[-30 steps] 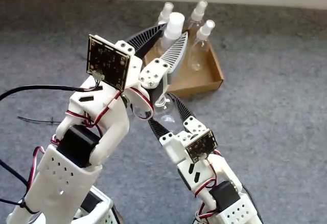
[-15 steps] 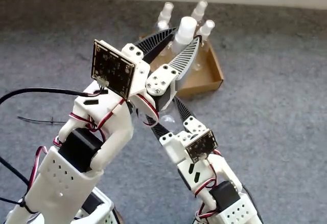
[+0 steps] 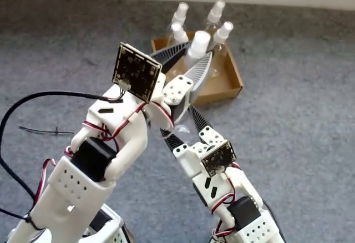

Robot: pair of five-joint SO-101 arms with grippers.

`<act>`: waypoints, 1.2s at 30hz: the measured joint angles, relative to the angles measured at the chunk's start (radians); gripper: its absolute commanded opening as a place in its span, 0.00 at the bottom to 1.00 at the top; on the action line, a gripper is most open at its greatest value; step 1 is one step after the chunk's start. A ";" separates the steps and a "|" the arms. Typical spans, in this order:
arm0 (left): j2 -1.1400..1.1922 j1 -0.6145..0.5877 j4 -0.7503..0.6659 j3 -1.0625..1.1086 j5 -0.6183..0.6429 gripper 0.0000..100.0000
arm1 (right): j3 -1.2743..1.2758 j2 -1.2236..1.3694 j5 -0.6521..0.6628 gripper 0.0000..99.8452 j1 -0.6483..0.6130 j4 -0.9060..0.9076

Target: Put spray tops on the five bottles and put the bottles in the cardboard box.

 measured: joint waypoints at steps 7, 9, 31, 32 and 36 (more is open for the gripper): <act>-0.104 -0.005 0.299 0.006 0.000 0.09 | 0.000 0.000 0.000 0.00 -0.002 0.000; -0.110 -0.015 0.321 0.035 0.000 0.14 | 0.000 0.000 0.000 0.00 -0.002 0.000; -0.120 -0.137 0.591 -0.133 -0.055 0.19 | 0.000 -0.002 -0.002 0.00 0.000 0.000; -0.120 -0.144 0.598 -0.132 -0.055 0.19 | 0.000 -0.002 -0.002 0.00 0.000 0.000; -0.120 -0.155 0.600 -0.091 -0.054 0.19 | 0.000 0.000 -0.002 0.00 0.000 0.003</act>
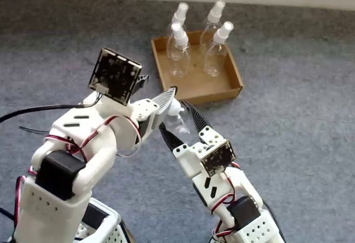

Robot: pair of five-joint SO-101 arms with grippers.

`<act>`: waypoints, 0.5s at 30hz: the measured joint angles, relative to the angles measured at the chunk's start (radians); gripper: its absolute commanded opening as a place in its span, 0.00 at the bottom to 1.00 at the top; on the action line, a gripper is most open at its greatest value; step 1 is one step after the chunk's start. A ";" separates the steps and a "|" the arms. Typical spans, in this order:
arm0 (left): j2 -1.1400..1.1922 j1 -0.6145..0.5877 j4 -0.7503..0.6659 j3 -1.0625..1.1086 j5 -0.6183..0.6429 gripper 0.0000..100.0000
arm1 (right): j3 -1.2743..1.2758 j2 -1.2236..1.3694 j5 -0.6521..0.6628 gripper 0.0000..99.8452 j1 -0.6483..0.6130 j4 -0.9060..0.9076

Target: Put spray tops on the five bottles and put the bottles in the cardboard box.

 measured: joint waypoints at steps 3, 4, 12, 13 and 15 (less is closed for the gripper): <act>-0.012 -0.002 0.000 0.025 -0.006 0.19 | 0.000 0.000 0.002 0.00 -0.003 0.005; -0.012 -0.005 -0.002 0.034 -0.006 0.19 | 0.000 0.000 0.002 0.00 -0.003 0.005; -0.014 -0.008 -0.112 0.132 -0.006 0.19 | 0.000 0.000 0.002 0.00 0.000 0.005; -0.014 -0.006 -0.132 0.146 -0.006 0.19 | 0.000 0.000 0.002 0.00 0.000 0.005; -0.002 0.002 -0.161 0.155 -0.006 0.19 | 0.000 0.000 0.002 0.00 0.000 0.005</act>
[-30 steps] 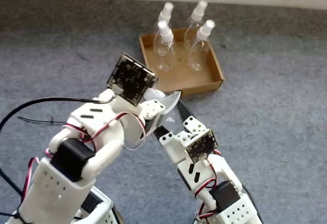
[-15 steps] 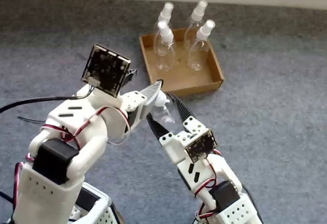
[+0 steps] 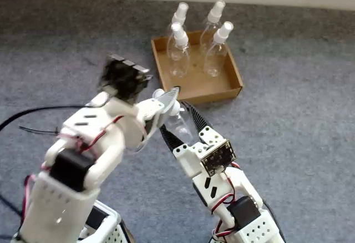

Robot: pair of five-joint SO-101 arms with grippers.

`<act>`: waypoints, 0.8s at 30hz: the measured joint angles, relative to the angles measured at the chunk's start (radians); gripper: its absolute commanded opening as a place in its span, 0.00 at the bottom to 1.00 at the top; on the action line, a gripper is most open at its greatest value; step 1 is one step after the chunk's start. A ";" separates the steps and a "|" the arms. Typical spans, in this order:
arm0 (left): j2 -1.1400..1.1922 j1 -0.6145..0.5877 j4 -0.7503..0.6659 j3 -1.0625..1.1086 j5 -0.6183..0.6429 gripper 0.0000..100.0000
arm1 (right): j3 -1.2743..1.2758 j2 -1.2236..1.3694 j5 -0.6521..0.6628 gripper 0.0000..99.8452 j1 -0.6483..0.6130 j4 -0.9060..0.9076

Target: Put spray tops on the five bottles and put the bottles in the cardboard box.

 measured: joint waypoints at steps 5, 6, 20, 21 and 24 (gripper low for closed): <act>0.002 -0.002 -0.041 0.009 -0.003 0.19 | 0.000 0.000 0.000 0.00 0.000 0.000; 0.002 0.003 -0.041 0.009 -0.011 0.19 | 0.000 0.000 0.000 0.00 0.000 0.000; 0.002 0.014 0.084 -0.144 -0.060 0.19 | 0.000 -0.002 0.000 0.00 0.000 0.000; 0.002 -0.002 0.097 -0.144 -0.060 0.19 | 0.000 -0.002 0.000 0.00 0.000 0.000; 0.002 -0.077 0.101 -0.135 -0.060 0.19 | 0.000 -0.002 0.000 0.00 0.000 0.000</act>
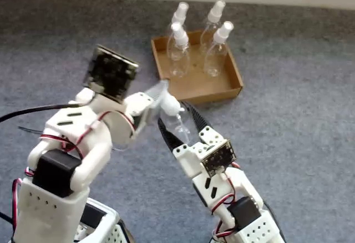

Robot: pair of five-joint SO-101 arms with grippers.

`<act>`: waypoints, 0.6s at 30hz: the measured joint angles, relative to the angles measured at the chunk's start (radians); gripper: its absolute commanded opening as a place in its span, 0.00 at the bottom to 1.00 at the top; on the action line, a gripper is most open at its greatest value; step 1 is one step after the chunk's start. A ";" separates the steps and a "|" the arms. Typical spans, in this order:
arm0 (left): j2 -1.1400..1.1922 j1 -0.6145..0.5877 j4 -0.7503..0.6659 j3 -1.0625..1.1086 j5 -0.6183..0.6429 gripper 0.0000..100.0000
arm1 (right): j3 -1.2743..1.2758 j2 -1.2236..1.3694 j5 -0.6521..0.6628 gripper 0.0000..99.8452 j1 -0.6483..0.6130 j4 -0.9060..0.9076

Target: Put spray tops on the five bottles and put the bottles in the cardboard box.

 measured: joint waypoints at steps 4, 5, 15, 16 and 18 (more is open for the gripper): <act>0.000 -0.037 0.000 0.043 0.003 0.19 | 0.000 0.000 0.000 0.00 0.000 0.000; -0.002 -0.037 0.000 0.048 0.003 0.19 | 0.000 0.000 0.000 0.00 0.000 0.000; 0.000 0.052 0.000 0.066 -0.006 0.19 | 0.000 0.000 -0.003 0.00 0.002 -0.002; 0.000 0.058 0.000 0.066 -0.006 0.19 | 0.000 0.000 -0.003 0.00 0.002 -0.002; 0.000 0.058 0.000 0.066 -0.006 0.19 | 0.000 0.000 -0.003 0.00 0.002 -0.002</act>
